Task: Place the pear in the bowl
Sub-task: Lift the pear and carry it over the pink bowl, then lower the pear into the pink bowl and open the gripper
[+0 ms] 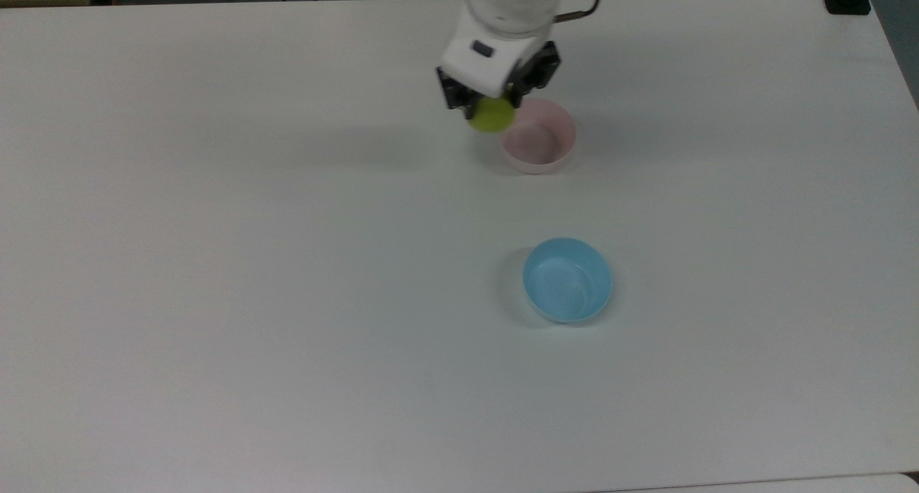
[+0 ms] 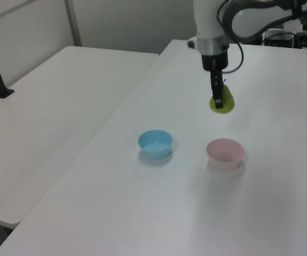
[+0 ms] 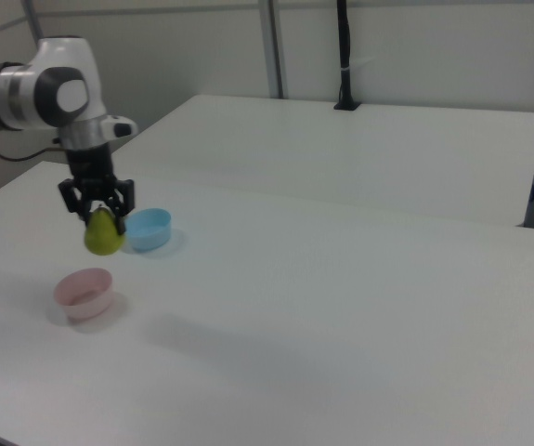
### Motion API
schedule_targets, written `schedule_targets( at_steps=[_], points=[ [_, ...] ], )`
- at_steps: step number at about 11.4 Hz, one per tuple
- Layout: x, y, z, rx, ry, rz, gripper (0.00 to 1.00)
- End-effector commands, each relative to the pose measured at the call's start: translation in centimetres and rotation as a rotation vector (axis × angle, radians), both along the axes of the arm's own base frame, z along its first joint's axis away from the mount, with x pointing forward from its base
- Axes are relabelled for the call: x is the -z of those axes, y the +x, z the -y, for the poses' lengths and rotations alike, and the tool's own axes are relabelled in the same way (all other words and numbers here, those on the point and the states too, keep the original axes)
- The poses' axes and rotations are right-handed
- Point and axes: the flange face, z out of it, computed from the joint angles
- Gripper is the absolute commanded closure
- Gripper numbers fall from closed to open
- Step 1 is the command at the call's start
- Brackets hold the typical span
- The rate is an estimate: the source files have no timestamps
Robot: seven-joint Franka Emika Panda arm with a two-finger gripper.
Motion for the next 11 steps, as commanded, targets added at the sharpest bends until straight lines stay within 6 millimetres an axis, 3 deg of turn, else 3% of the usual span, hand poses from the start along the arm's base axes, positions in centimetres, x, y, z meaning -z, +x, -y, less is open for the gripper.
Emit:
schedule_targets(
  at_steps=[1,4,6,8,10,11],
  points=[
    [1.9,-1.3,-4.5,-0.032,-0.021,-0.034,0.76],
    [4.9,-1.1,-5.9,-0.049,-0.039,-0.061,0.75],
    [8.6,-1.5,-7.8,-0.053,-0.052,-0.050,0.67],
    [10.7,-1.3,-9.0,-0.044,-0.062,-0.040,0.48],
    [11.6,-1.4,-9.4,-0.042,-0.066,-0.042,0.29],
    [11.6,-1.4,-9.4,-0.035,-0.068,-0.041,0.06]
  ],
)
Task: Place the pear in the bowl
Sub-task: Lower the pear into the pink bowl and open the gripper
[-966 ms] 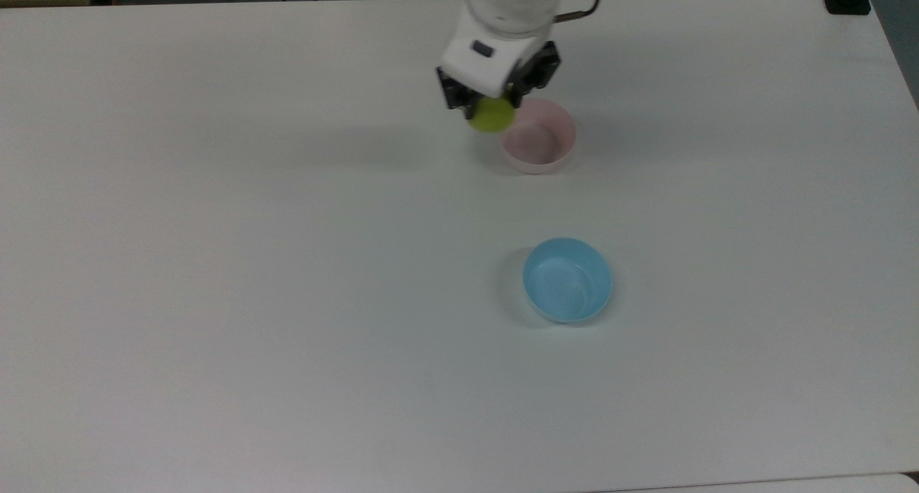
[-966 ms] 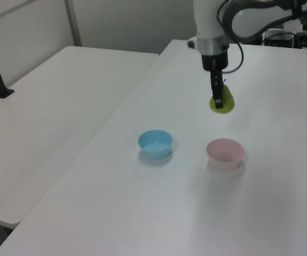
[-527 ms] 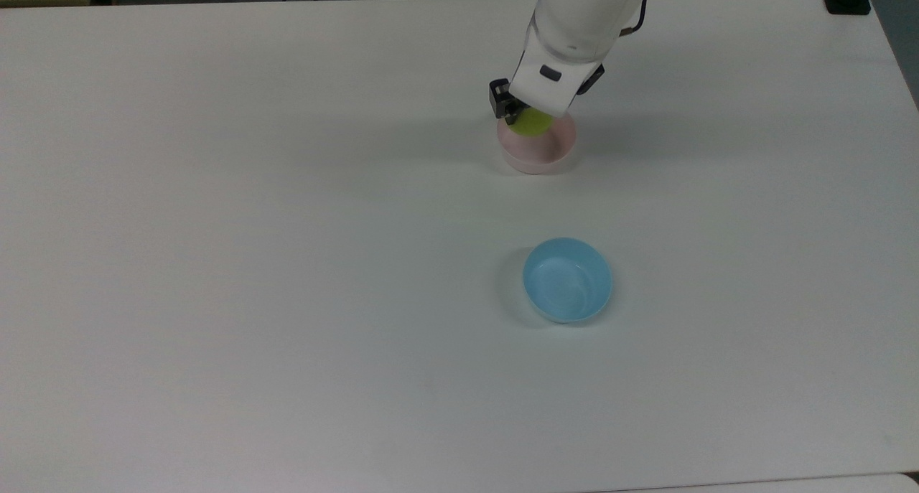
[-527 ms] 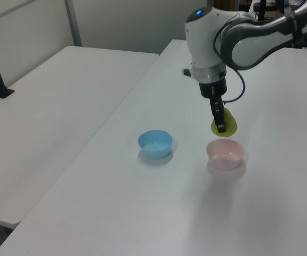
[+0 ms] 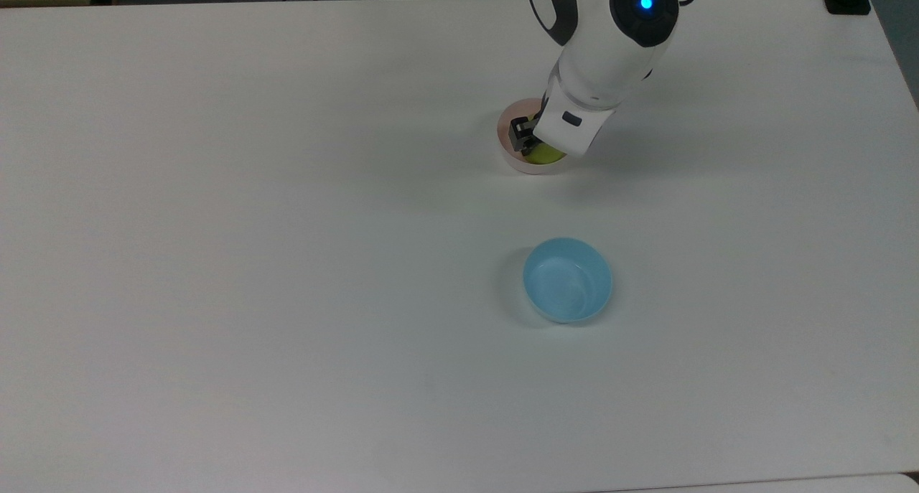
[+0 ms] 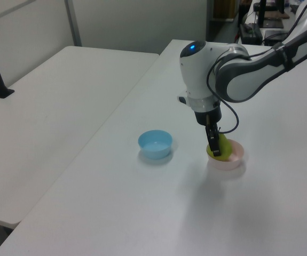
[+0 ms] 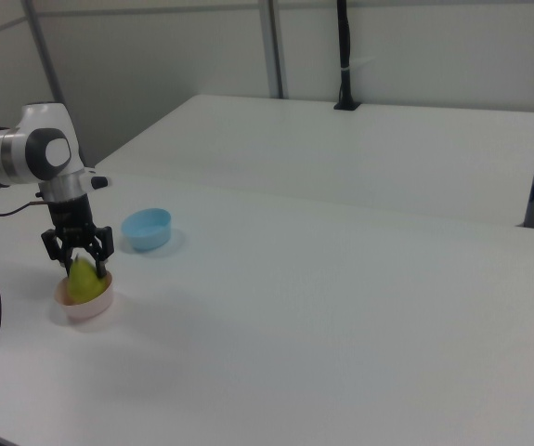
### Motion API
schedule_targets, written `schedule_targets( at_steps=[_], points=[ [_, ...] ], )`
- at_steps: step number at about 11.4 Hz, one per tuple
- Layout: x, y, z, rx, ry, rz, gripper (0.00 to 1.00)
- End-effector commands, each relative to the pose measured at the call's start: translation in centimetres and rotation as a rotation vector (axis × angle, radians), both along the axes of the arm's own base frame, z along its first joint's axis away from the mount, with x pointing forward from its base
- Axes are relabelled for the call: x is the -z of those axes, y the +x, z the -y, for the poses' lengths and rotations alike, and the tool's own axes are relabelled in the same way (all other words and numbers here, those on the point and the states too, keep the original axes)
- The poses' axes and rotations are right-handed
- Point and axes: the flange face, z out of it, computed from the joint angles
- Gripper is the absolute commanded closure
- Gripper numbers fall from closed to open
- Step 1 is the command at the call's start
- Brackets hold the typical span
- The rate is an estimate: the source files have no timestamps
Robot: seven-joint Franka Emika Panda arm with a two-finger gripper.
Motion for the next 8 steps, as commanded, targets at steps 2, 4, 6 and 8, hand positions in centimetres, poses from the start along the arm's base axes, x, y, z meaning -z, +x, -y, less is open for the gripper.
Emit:
schedule_targets(
  at_steps=[2,4,6,8],
  points=[
    [-0.7,-0.3,-0.1,0.025,0.002,0.020,0.00],
    [-3.6,-0.6,0.9,0.037,0.018,0.030,0.00],
    [-7.7,-0.8,3.5,0.067,0.036,0.035,0.00],
    [-11.6,-1.0,6.7,0.112,0.060,0.041,0.00]
  ],
)
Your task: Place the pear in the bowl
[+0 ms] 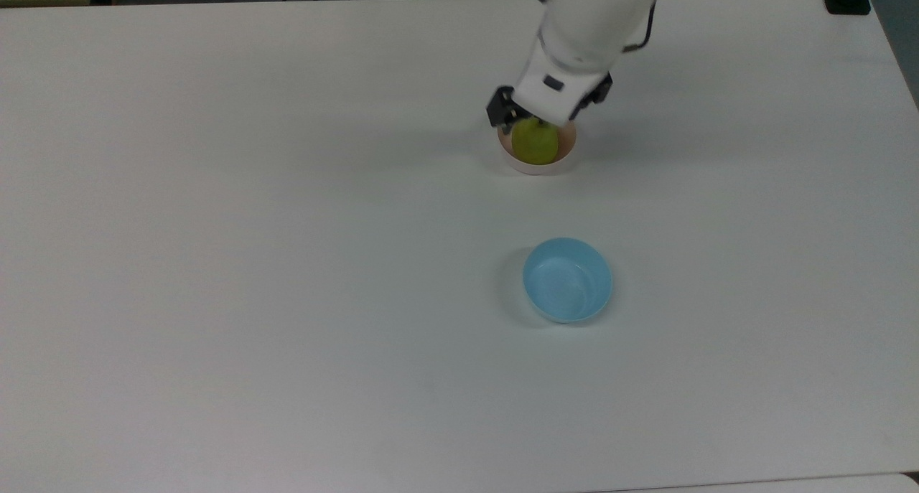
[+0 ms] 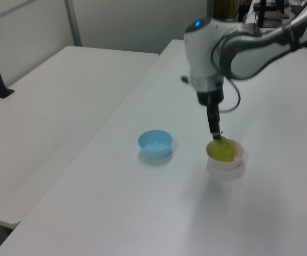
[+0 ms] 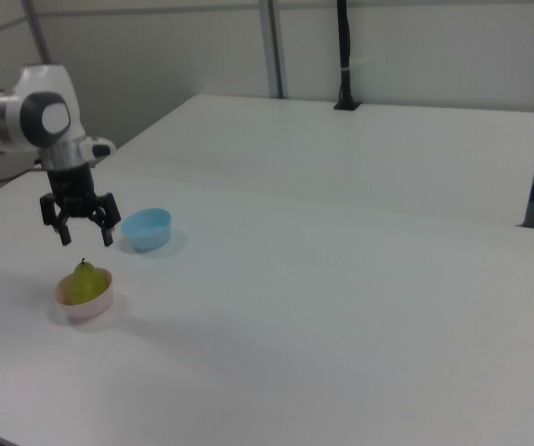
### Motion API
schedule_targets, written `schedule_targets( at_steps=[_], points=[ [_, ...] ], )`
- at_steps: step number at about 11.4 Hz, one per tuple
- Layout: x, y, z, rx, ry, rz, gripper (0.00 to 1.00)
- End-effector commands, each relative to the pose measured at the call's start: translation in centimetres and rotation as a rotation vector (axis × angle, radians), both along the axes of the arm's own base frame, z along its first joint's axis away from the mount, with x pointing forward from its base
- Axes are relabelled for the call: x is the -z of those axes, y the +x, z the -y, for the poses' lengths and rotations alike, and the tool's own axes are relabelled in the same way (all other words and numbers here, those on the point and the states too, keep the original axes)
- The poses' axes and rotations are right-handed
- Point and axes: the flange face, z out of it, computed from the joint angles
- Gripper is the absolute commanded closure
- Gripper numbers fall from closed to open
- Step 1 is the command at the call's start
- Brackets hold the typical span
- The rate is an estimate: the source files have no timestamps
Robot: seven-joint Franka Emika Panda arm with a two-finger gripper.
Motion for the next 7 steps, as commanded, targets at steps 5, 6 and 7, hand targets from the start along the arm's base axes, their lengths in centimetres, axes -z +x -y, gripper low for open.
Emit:
schedule_targets(
  at_steps=[5,6,7],
  points=[
    [-10.5,0.1,17.2,0.254,0.018,0.080,0.00],
    [-11.3,0.1,20.8,0.310,0.010,0.096,0.00],
    [-11.3,0.1,21.6,0.316,0.011,0.097,0.00]
  ],
)
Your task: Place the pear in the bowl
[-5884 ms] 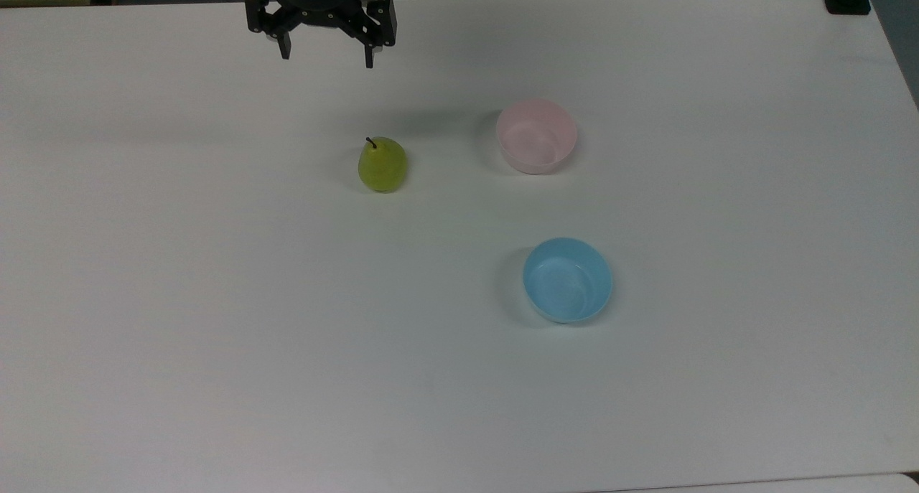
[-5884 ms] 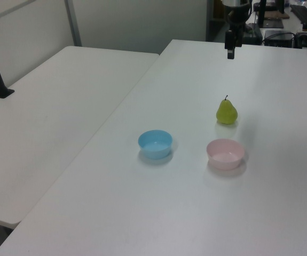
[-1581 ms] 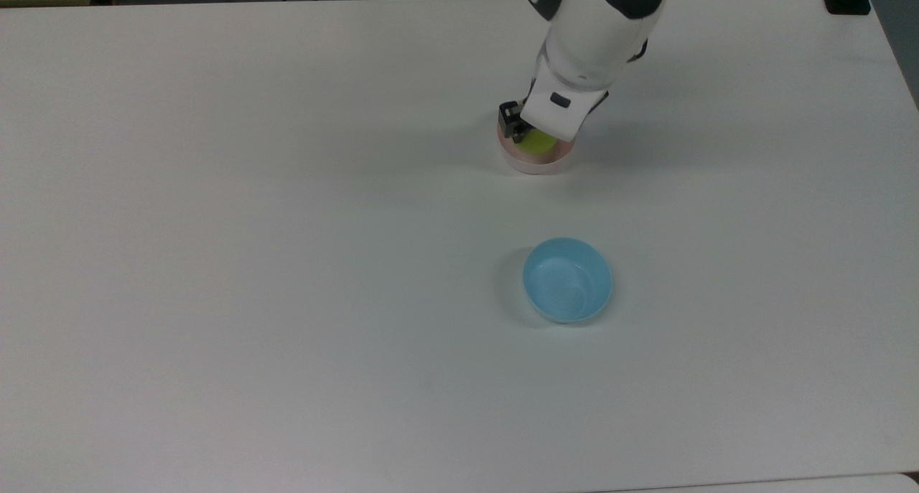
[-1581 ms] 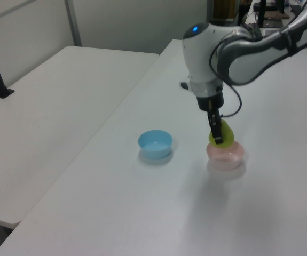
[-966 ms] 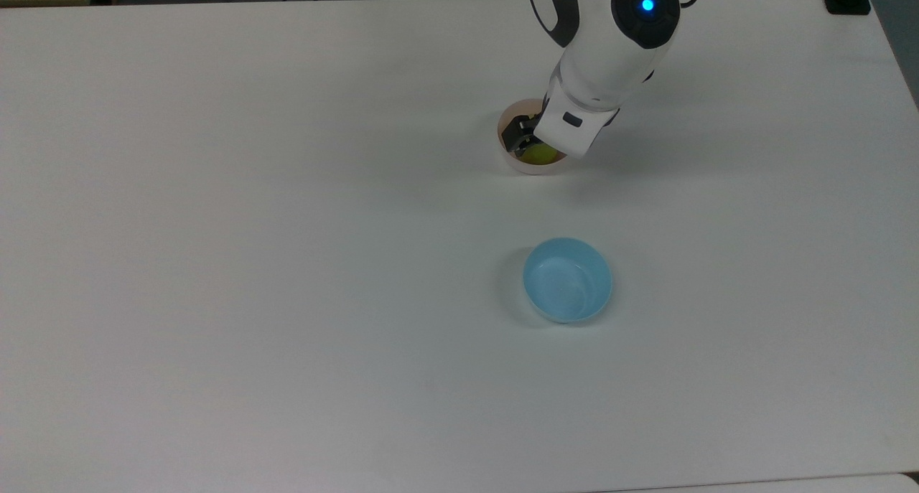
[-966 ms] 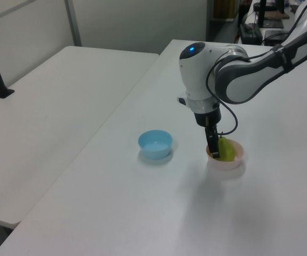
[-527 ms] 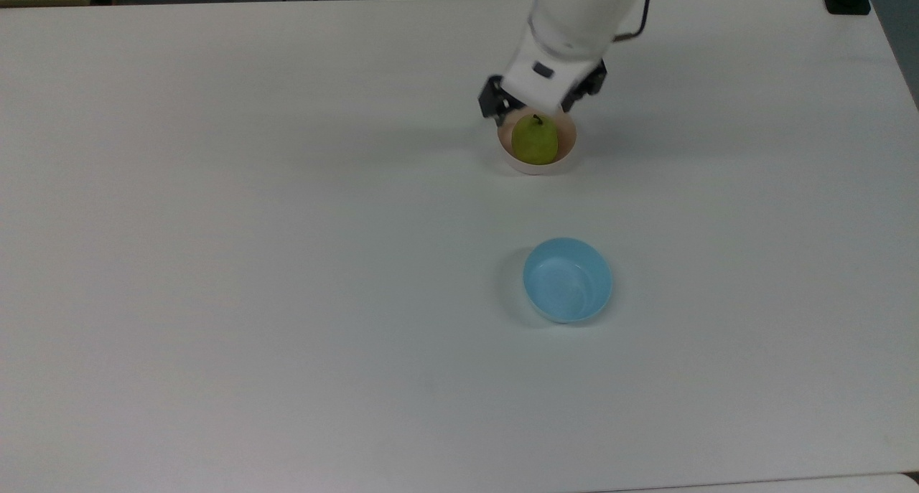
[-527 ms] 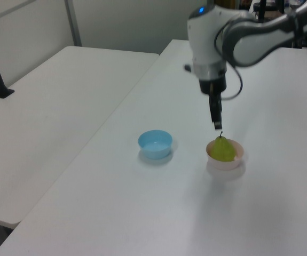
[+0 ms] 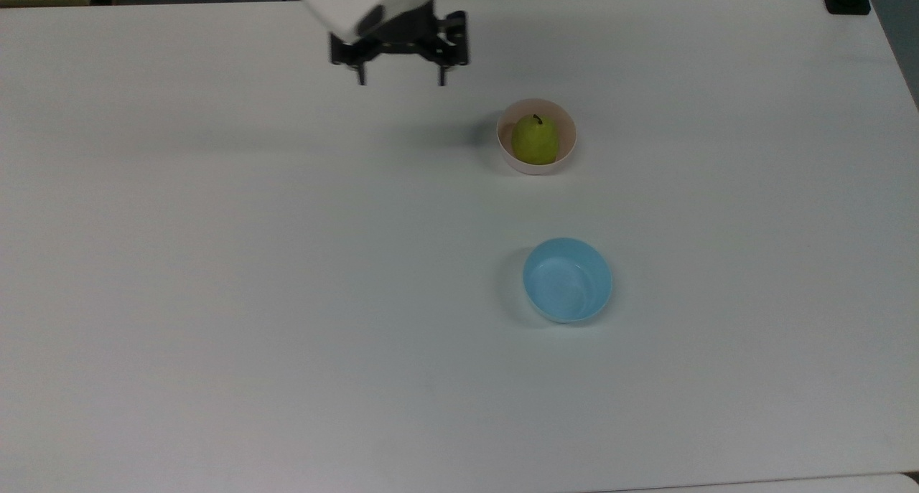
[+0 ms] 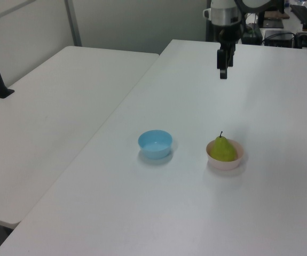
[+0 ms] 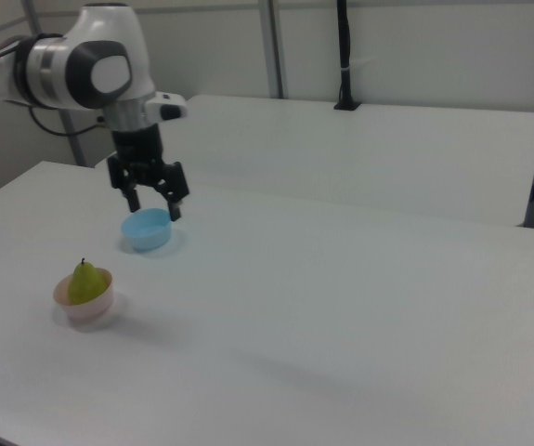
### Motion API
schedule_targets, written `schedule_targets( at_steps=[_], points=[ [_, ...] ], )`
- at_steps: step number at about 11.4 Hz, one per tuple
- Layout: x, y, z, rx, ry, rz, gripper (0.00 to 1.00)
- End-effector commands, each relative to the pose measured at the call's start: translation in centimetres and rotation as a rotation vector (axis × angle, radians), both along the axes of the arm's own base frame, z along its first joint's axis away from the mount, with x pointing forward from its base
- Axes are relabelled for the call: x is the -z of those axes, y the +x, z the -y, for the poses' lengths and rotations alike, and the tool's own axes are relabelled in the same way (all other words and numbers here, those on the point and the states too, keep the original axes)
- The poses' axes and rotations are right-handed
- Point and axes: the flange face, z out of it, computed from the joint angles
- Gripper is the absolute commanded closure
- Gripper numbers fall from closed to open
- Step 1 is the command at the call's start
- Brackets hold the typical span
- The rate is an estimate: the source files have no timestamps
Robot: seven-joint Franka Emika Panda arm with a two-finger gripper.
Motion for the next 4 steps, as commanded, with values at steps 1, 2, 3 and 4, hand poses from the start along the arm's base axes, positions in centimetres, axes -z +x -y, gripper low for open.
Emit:
schedule_targets(
  at_steps=[1,2,3,4],
  points=[
    [-1.20,-0.75,3.53,0.052,-0.014,0.000,0.00],
    [-1.24,-0.70,3.47,0.055,-0.016,0.000,0.00],
    [-1.32,-0.68,3.72,0.059,-0.016,0.002,0.00],
    [-1.38,-0.68,4.24,0.070,-0.017,0.002,0.00]
  ],
)
